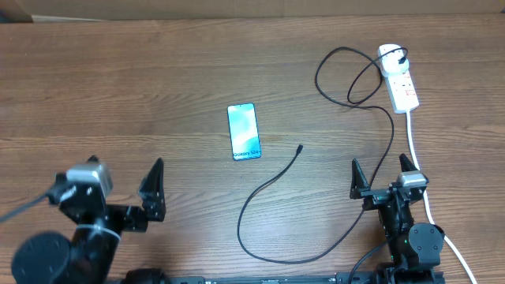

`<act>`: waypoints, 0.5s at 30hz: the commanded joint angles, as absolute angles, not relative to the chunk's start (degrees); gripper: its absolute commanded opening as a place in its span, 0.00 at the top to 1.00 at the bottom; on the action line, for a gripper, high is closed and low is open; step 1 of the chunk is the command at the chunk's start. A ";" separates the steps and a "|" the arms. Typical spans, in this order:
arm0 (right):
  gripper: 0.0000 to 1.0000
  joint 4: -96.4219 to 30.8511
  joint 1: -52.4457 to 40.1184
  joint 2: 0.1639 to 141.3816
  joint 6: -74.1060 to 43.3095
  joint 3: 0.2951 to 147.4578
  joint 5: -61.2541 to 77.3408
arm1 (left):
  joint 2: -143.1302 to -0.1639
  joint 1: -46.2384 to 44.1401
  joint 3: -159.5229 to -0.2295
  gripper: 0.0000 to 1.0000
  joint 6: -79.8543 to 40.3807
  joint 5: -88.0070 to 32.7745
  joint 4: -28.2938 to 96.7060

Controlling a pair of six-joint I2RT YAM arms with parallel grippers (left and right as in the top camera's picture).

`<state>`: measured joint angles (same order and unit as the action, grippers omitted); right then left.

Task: Plug charger to phone and switch on socket
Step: 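Move the left gripper forward over the Galaxy S24+ phone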

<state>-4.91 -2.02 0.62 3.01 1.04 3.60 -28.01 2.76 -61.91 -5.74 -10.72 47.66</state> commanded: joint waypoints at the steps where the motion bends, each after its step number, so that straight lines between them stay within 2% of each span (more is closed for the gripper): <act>1: 0.00 -4.64 -2.42 0.16 3.09 0.45 3.05 | -31.59 2.96 -66.70 0.01 -4.19 -22.68 48.80; 3: 0.00 -4.64 -2.42 0.16 3.09 0.45 3.05 | -32.60 2.96 -67.59 0.00 -2.70 -27.92 47.53; 6: 0.00 -4.64 -2.42 0.16 3.09 0.45 3.05 | -34.83 2.96 -70.17 0.00 -6.37 -22.92 49.84; 15: 0.00 -4.64 -2.42 0.16 3.09 0.45 3.05 | -52.88 2.96 -90.98 0.00 -7.73 -11.33 77.19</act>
